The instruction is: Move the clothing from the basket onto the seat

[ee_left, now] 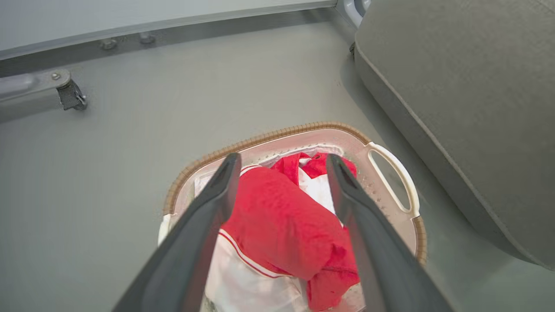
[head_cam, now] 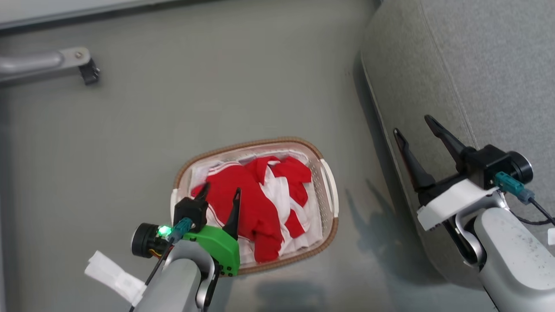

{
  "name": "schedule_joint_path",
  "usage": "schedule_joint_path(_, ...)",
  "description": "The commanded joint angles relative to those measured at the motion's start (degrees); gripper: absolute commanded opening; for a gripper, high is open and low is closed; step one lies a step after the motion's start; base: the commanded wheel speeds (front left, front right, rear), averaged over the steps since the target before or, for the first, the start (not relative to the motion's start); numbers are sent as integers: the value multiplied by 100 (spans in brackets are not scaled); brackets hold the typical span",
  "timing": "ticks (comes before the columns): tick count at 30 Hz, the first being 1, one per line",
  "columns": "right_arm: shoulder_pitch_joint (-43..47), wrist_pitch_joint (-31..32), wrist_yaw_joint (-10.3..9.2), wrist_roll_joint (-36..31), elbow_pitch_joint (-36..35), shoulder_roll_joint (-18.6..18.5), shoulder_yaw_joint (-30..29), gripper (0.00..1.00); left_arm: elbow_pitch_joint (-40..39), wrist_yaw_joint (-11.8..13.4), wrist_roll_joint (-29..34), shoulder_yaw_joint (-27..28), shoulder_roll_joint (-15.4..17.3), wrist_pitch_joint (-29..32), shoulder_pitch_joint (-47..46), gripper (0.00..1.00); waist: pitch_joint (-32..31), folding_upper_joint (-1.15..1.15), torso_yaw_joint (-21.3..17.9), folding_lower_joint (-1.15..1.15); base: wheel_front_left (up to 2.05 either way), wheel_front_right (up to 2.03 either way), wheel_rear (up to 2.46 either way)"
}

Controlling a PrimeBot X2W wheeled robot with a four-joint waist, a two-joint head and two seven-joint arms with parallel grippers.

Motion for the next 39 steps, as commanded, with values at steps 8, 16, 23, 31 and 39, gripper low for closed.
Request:
schedule_joint_path(8, -386, -23, -3, 118, -102, 156, 155, 100, 1205, 305, -1099, -818, 39, 156, -988, 100, 1243, 0, -848, 0, 0, 0, 0)
schedule_joint_path(16, -562, -23, -3, 284, -73, 348, 233, 100, 1784, 822, -1890, -1540, 46, 759, -1622, 100, 1675, 0, -1095, 0, 0, 0, 0)
schedule_joint_path(23, -732, -23, -3, 324, -178, 424, 238, 100, 2367, 1679, -2173, -1920, 42, 1281, -2019, 100, 2028, 0, -1199, 0, 0, 0, 0)
schedule_joint_path(31, -844, -23, -3, 335, -337, 486, 219, 100, 2837, 2152, -2014, -2342, 42, 1464, -2421, 100, 2434, 0, -1229, 0, 0, 0, 0)
schedule_joint_path(39, -943, -23, -3, 380, -553, 523, 216, 100, 3132, 2279, -1879, -2506, 73, 1446, -2742, 100, 2751, 0, -1266, 0, 0, 0, 0)
